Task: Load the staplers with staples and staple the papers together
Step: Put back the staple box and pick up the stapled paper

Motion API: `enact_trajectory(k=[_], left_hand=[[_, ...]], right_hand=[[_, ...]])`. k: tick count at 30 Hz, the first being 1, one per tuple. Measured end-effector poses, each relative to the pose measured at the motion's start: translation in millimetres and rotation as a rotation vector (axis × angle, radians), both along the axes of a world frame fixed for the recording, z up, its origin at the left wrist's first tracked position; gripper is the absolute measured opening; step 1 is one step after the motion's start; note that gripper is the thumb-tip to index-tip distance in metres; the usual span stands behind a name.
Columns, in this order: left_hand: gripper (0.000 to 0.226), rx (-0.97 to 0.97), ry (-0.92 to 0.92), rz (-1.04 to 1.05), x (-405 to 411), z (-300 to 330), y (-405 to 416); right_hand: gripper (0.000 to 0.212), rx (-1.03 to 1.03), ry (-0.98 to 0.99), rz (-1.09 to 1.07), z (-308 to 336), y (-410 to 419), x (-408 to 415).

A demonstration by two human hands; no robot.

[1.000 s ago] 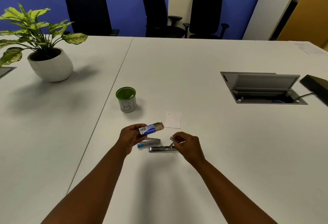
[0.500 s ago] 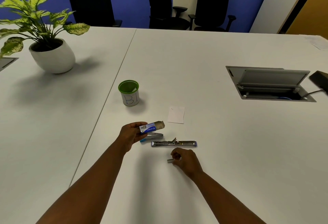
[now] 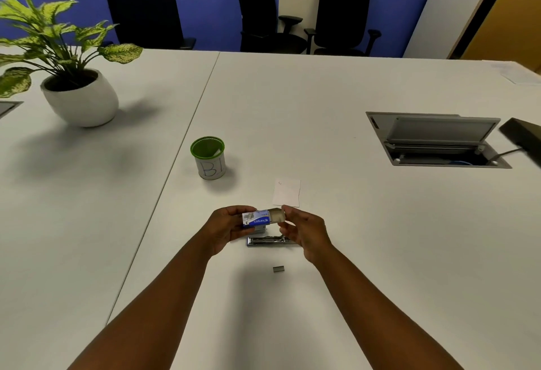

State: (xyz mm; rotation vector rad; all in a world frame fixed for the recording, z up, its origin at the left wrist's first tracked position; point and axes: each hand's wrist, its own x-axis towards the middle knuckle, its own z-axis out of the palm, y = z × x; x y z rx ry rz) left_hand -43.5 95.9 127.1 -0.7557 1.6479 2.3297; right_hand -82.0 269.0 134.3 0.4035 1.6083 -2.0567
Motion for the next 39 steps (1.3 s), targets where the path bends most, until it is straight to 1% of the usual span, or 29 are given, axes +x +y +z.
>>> enact_trajectory(k=[3, 7, 11, 14, 17, 21, 27, 35, 39], left_hand=[[0.025, -0.019, 0.012, -0.018, -0.2, 1.3, 1.8], [0.022, -0.030, 0.026, -0.057, 0.0, 2.6, 4.7], [0.021, -0.060, 0.052, -0.111, -1.7, 5.7, 9.5], [0.021, -0.073, 0.053, -0.119, -3.1, 6.8, 11.2], [0.022, -0.059, 0.045, -0.118, -3.7, 6.7, 13.8], [0.023, -0.043, 0.042, -0.108, -5.9, 7.3, 16.1], [0.024, -0.048, 0.024, -0.099, -5.8, 4.3, 14.0], [0.026, -0.021, 0.015, -0.063, -8.5, 4.8, 18.0], [0.029, -0.023, 0.007, -0.054, -10.9, 4.7, 18.5]], right_hand=[[0.026, 0.042, 0.055, -0.023, 1.2, -3.4, 1.4], [0.022, 0.138, 0.136, 0.006, -0.7, -4.5, 3.5], [0.021, 0.145, 0.141, -0.055, -0.9, -4.7, 5.7], [0.011, 0.130, 0.131, -0.092, -0.7, -4.4, 6.4], [0.005, 0.177, 0.151, -0.132, -4.8, -6.3, 5.9], [0.012, 0.199, 0.162, -0.144, -10.8, -7.6, 5.0], [0.013, 0.272, 0.205, -0.136, -16.1, -9.8, 4.8], [0.021, 0.269, 0.196, -0.112, -13.1, -13.5, 6.4], [0.026, 0.415, 0.321, -0.050, -14.2, -11.1, 8.0]])
